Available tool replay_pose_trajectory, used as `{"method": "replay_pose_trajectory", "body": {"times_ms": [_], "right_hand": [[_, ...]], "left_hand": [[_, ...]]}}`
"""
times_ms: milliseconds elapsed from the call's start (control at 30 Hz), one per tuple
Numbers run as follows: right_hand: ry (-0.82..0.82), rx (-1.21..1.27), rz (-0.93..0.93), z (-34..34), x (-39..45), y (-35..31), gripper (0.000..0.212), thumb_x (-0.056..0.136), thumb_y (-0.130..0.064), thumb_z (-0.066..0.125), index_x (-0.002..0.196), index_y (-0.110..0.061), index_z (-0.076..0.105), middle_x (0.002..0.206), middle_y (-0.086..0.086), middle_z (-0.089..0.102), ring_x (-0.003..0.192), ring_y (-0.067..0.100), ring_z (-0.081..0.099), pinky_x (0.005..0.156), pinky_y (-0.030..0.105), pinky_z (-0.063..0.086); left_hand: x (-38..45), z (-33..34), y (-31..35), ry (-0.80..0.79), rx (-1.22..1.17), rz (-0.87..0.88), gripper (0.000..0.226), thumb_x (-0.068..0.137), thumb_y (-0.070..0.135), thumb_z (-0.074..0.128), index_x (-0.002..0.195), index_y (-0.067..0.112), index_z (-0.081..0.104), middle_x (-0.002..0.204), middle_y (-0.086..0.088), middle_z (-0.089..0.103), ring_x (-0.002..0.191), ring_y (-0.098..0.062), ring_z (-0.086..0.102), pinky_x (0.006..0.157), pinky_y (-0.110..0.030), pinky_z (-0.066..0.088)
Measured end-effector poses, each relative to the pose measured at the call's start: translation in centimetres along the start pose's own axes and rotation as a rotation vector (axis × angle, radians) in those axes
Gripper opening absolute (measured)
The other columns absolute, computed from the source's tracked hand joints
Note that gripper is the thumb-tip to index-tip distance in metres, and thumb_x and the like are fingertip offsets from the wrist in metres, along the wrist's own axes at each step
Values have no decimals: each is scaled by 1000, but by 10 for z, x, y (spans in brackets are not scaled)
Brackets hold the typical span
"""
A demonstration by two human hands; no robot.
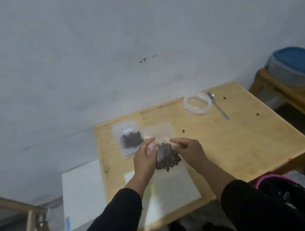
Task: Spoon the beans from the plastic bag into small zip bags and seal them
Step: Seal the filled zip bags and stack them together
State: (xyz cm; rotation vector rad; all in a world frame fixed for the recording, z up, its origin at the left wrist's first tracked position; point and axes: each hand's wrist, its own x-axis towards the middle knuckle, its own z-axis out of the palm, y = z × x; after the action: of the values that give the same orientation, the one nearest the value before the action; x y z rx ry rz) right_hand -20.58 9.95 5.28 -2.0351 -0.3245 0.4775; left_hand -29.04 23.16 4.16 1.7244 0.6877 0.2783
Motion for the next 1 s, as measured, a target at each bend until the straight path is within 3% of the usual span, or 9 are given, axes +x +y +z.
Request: {"method": "replay_pose_trajectory", "body": {"times_ms": [200,367,467,567,700,833,1000], "right_hand": [[-158,44,-86,62,-8,-25,30,84,-10,63,112,-18,68,100,-3,67,95,15,61,82,24,47],[-135,-241,21,93,-13,-7,37,89,-11,51,125,-9,58,129,9,59,120,24,51,100,28,37],[-171,-381,29,104,-19,10,37,92,-14,53,128,-8,55,125,14,58,115,25,53,95,24,36],[-155,-433,23,113,-23,18,35,92,-16,52,126,-7,57,122,15,57,115,27,51,94,25,33],[-87,-420,43,124,-20,20,29,91,-17,53,117,-7,62,114,16,58,108,29,53,89,27,36],[-39,-385,51,129,-18,17,26,89,-18,56,111,-8,66,111,13,60,105,27,56,88,26,38],[-7,-291,106,131,-16,16,21,85,-17,62,105,-9,66,110,8,62,103,22,57,89,26,39]], "left_hand": [[-18,-73,-23,246,-115,-97,26,87,18,65,106,34,60,114,-2,63,107,-16,55,94,-35,48],[-37,-120,-47,399,-132,-174,29,88,20,63,98,46,58,102,-3,64,103,-16,56,90,-35,48],[-48,-135,-62,444,-142,-221,34,88,19,63,93,53,58,109,-8,62,109,-23,57,90,-38,49],[-56,-139,-75,449,-144,-268,35,88,21,62,92,56,58,109,-8,60,103,-37,59,84,-48,52],[-61,-140,-82,421,-169,-283,34,89,17,62,93,50,58,110,-8,60,66,-19,60,62,-30,50],[-59,-137,-84,386,-138,-287,26,90,15,60,108,34,60,115,-5,59,69,8,57,53,-4,42],[-54,-134,-85,346,-130,-288,27,91,14,60,108,35,59,117,-3,59,82,5,53,54,-1,40]]}}
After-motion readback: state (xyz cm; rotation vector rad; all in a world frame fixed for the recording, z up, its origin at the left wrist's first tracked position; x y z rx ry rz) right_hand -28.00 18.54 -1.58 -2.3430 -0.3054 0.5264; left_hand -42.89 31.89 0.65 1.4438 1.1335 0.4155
